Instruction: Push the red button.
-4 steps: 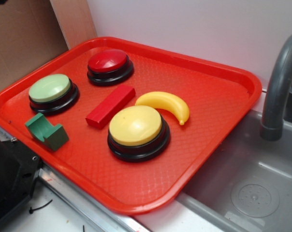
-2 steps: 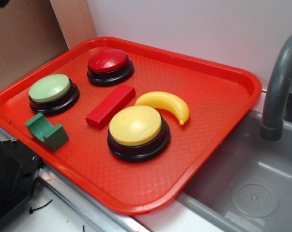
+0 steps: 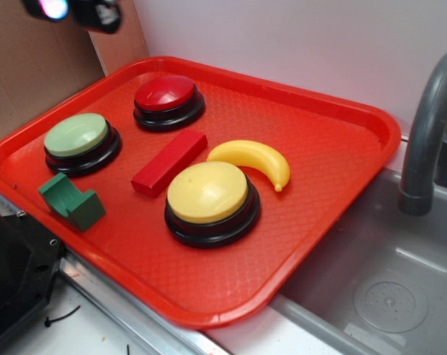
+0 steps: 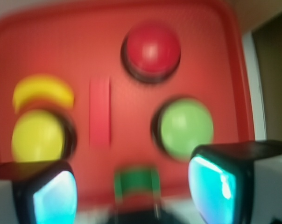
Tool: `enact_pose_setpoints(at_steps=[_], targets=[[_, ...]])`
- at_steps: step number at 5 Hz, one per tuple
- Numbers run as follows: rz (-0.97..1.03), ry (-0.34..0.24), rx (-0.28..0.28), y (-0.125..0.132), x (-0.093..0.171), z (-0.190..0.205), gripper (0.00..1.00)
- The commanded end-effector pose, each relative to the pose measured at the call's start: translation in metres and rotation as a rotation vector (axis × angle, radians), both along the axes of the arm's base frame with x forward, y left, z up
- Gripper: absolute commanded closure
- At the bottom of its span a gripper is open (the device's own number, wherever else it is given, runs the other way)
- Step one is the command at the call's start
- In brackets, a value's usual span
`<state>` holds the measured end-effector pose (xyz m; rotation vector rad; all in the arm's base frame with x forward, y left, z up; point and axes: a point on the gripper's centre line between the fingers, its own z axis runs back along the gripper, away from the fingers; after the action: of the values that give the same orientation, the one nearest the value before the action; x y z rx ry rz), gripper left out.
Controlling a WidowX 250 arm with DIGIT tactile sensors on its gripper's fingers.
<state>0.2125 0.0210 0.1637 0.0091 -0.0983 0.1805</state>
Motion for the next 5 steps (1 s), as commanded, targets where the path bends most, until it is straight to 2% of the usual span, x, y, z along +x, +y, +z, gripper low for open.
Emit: enact_pose_setpoints(at_steps=[1,2,3,5], targets=[[0.161,-0.154,-0.015,0.048,0.061,-0.044,0.00],[0.156,-0.141,0.016,0.057,0.077,-0.065,0.00],[0.140,-0.127,0.027,0.062,0.078,-0.083,0.00],[0.131,-0.101,0.021,0.064,0.079,-0.103,0.00]])
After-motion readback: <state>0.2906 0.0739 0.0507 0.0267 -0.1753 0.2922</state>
